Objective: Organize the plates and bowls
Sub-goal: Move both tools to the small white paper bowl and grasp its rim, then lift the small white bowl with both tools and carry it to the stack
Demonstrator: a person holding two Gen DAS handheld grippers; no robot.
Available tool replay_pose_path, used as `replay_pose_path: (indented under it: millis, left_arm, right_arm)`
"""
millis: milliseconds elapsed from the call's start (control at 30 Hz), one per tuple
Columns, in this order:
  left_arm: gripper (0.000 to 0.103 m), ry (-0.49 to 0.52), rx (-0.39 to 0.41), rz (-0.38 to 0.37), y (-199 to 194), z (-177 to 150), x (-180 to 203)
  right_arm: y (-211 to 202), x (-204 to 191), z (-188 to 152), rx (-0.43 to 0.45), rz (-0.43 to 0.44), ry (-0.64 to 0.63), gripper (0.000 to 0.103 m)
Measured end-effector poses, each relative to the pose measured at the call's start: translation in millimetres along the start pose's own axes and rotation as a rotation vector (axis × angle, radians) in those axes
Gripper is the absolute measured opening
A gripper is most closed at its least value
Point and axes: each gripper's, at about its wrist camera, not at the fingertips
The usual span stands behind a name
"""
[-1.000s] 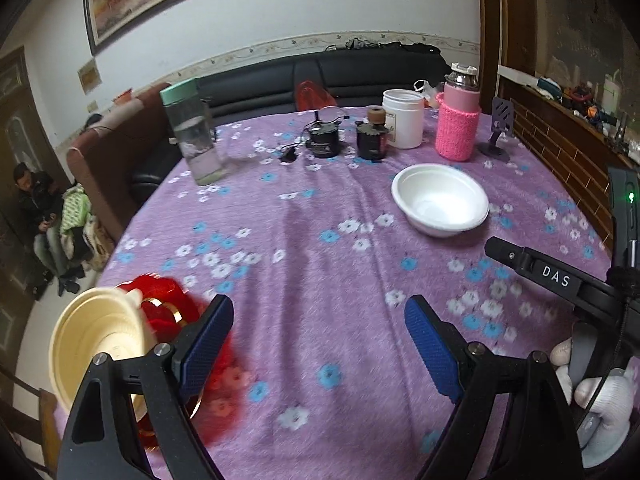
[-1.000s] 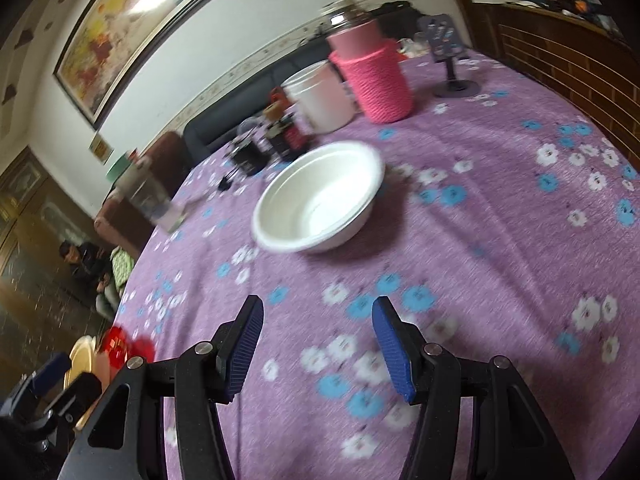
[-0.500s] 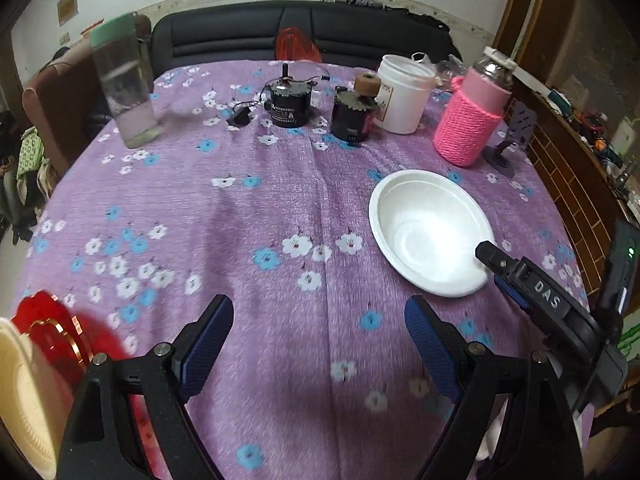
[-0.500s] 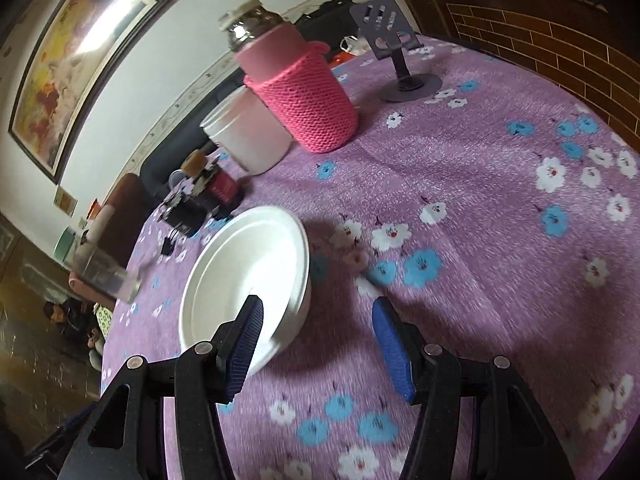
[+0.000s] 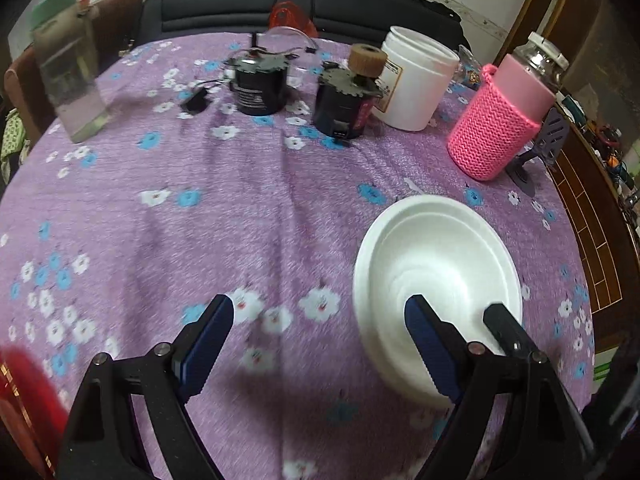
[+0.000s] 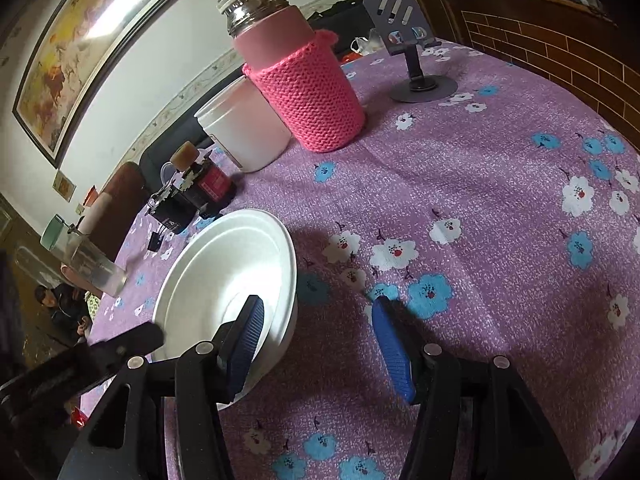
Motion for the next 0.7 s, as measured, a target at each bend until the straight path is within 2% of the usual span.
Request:
replay_pose_path:
  millis: [133,267,300,433,500,700]
  left_arm:
    - [0.084,-0.007,-0.029,-0.011,19,9,3]
    - [0.069,0.005,-0.06,-0.026,31,11,8]
    - [0.068,0.001,-0.067,-0.033,33,11,8]
    - [0.067,0.005,-0.068,-0.038,34,11,9]
    - [0.066,0.007,-0.068,-0.04,35,12,8]
    - [0.066,0.018,-0.067,-0.039,36,12,9]
  right_arm:
    - [2,-1,0,0.006,-0.005,-0.013,0.05]
    - [2,-3,1,0.012,-0.013,-0.027,0.049]
    - [1,-2,2,0.018,-0.012,-0.019,0.049]
    - [-15,9,7,0.083,-0.003,0.037,0.049]
    - [-22,12,8,0.116,-0.036,0.04,0.049]
    - [-12,7,7,0.088,-0.082,0.0,0.049]
Point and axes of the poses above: each gripper's, at about its wrist camera, not at the fingertips, and y roughly the way its jaws point, x to its right, z to its top, and after that the axes turned 8 degrees about -z, right-handed
